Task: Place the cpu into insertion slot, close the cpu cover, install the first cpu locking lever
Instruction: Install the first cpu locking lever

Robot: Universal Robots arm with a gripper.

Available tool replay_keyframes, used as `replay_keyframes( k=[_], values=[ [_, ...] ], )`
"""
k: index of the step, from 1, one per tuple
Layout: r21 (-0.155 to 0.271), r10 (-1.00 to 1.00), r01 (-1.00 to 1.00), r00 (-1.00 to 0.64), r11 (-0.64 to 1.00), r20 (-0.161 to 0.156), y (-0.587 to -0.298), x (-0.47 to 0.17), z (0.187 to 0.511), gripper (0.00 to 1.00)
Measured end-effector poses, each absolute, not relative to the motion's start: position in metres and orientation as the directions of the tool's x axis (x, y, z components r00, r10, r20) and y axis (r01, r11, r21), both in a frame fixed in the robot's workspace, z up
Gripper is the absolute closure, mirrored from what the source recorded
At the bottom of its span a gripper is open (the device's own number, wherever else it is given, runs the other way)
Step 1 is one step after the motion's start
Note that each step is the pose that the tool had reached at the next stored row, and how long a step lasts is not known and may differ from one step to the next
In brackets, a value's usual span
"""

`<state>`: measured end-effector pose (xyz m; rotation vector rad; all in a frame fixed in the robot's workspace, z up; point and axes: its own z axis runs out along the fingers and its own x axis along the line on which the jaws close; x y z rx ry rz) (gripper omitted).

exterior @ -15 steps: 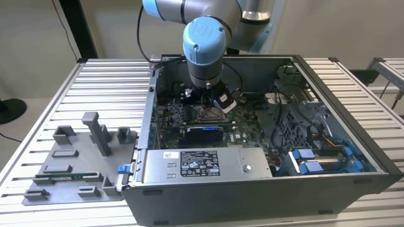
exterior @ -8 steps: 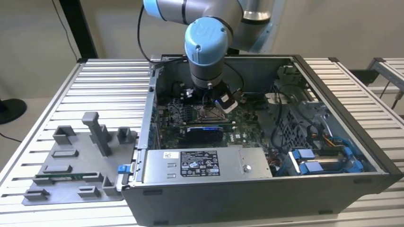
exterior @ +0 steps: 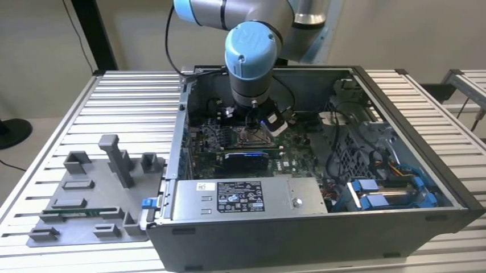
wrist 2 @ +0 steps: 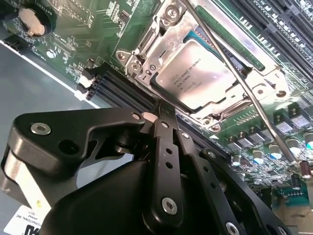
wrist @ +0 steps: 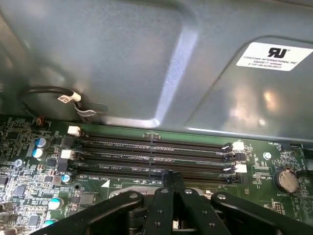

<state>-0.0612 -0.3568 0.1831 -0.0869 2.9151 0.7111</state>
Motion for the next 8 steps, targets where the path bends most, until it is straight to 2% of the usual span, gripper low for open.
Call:
replay_keyframes(
  k=[8],
  values=[
    [0.461, -0.022, -0.089, -0.989, 0.883, -0.149, -0.3567, -0.0584, 0.1814, 1.0]
  ],
)
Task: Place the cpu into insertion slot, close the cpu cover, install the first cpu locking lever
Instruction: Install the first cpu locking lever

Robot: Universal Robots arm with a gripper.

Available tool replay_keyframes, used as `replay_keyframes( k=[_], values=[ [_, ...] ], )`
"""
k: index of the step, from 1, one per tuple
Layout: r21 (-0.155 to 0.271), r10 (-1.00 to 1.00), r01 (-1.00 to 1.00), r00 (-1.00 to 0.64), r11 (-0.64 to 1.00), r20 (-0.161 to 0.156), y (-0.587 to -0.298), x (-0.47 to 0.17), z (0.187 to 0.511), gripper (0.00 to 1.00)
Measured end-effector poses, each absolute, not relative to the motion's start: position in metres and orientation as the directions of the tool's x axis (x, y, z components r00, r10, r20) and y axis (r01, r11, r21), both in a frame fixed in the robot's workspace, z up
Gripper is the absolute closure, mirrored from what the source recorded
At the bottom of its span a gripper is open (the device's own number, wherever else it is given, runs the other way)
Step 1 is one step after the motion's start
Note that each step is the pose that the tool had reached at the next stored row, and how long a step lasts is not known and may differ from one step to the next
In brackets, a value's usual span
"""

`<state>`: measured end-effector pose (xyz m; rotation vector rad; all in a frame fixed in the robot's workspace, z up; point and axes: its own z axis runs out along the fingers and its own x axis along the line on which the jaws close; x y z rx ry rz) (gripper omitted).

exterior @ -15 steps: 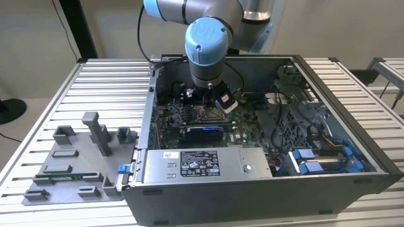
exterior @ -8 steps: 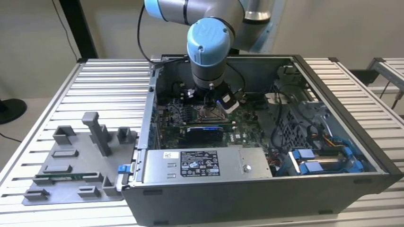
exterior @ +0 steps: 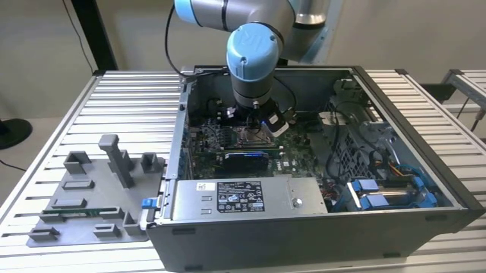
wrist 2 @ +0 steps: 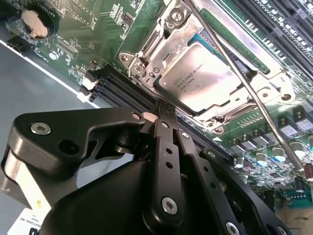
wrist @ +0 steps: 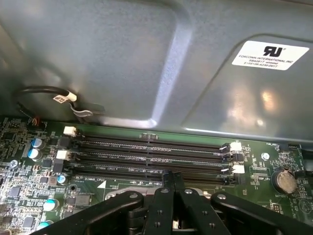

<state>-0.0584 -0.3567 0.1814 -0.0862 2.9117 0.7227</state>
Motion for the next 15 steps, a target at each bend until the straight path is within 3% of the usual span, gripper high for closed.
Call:
replay_keyframes(
  k=[15],
  values=[
    [0.472, -0.02, -0.089, -0.989, 0.877, -0.149, -0.357, -0.054, 0.191, 1.0]
  ],
)
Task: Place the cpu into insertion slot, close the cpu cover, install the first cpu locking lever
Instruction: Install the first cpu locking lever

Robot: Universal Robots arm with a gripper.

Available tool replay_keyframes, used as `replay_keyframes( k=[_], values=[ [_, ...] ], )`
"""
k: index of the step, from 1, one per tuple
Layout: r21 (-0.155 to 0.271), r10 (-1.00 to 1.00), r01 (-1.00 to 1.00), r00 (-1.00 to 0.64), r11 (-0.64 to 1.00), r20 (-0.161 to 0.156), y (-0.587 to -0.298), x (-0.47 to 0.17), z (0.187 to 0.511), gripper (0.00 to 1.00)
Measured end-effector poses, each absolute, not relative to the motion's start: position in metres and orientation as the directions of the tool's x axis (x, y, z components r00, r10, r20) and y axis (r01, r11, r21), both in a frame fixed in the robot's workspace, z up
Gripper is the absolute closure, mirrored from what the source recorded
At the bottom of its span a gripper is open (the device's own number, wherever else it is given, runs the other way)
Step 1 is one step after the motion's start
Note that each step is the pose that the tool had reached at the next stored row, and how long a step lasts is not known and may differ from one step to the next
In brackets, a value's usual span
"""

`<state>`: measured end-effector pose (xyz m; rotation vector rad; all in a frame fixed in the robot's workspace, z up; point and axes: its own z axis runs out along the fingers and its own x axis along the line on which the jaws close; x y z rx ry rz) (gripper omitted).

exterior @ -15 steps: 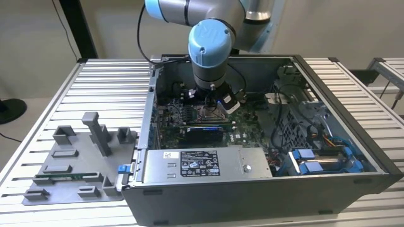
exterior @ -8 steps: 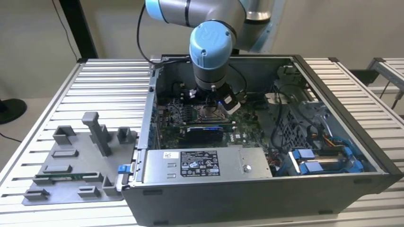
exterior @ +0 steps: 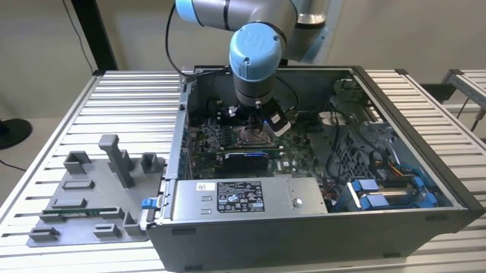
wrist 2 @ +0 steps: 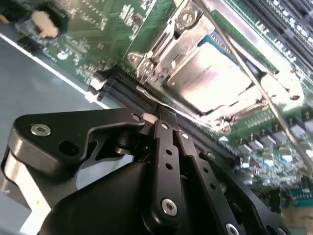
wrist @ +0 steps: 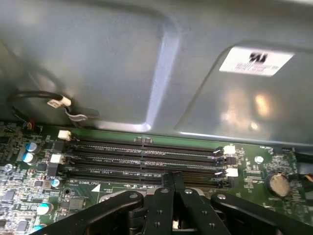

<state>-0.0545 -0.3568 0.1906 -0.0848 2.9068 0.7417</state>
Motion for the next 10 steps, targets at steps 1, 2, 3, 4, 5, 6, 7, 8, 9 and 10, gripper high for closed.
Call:
replay_keyframes(
  k=[1, 2, 3, 4, 5, 6, 7, 8, 9, 10],
  values=[
    [0.472, -0.02, -0.089, -0.989, 0.877, -0.149, -0.357, -0.055, 0.194, 1.0],
    [0.472, -0.02, -0.089, -0.989, 0.877, -0.149, -0.357, -0.055, 0.196, 1.0],
    [0.472, -0.02, -0.089, -0.989, 0.877, -0.149, -0.357, -0.056, 0.198, 1.0],
    [0.472, -0.02, -0.089, -0.989, 0.877, -0.149, -0.357, -0.058, 0.199, 1.0],
    [0.472, -0.02, -0.089, -0.989, 0.877, -0.149, -0.357, -0.059, 0.201, 1.0],
    [0.472, -0.02, -0.089, -0.989, 0.877, -0.148, -0.357, -0.06, 0.202, 1.0],
    [0.472, -0.02, -0.088, -0.989, 0.877, -0.147, -0.357, -0.062, 0.204, 1.0],
    [0.472, -0.02, -0.087, -0.989, 0.877, -0.145, -0.357, -0.063, 0.204, 1.0],
    [0.472, -0.02, -0.086, -0.989, 0.877, -0.144, -0.357, -0.064, 0.205, 1.0],
    [0.472, -0.02, -0.086, -0.99, 0.878, -0.143, -0.357, -0.065, 0.205, 1.0]
  ],
)
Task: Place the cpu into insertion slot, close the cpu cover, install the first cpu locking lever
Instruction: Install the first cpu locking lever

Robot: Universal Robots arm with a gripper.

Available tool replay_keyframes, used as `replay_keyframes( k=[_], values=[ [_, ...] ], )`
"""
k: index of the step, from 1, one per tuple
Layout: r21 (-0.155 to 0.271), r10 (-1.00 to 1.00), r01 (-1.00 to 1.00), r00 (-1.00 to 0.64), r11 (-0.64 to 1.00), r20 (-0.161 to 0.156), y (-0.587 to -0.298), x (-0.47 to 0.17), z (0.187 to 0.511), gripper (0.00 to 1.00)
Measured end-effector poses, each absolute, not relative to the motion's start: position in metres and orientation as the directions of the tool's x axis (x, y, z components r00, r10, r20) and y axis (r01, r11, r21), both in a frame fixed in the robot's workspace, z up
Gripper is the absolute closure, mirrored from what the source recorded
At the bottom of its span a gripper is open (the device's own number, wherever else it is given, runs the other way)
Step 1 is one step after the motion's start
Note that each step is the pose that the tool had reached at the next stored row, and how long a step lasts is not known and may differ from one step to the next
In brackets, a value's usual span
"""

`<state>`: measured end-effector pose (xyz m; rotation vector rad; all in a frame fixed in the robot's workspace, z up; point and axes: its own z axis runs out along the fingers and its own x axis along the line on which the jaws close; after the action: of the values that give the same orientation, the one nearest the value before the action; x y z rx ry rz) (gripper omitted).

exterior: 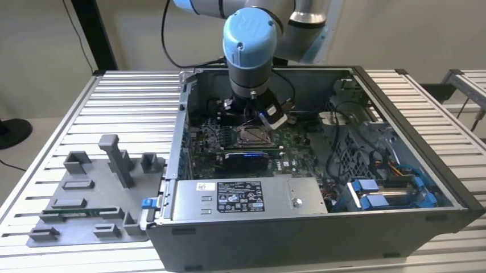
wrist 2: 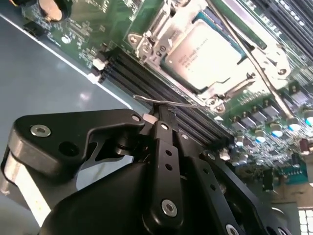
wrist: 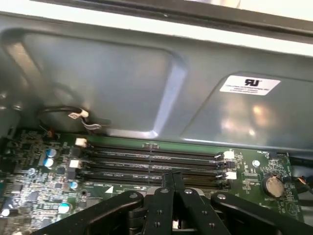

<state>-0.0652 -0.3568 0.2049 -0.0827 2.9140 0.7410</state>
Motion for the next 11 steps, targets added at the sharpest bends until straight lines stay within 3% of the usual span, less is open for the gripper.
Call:
replay_keyframes(
  k=[11],
  values=[
    [0.456, -0.025, -0.069, -0.994, 0.887, -0.102, -0.357, -0.078, 0.206, 1.0]
  ],
)
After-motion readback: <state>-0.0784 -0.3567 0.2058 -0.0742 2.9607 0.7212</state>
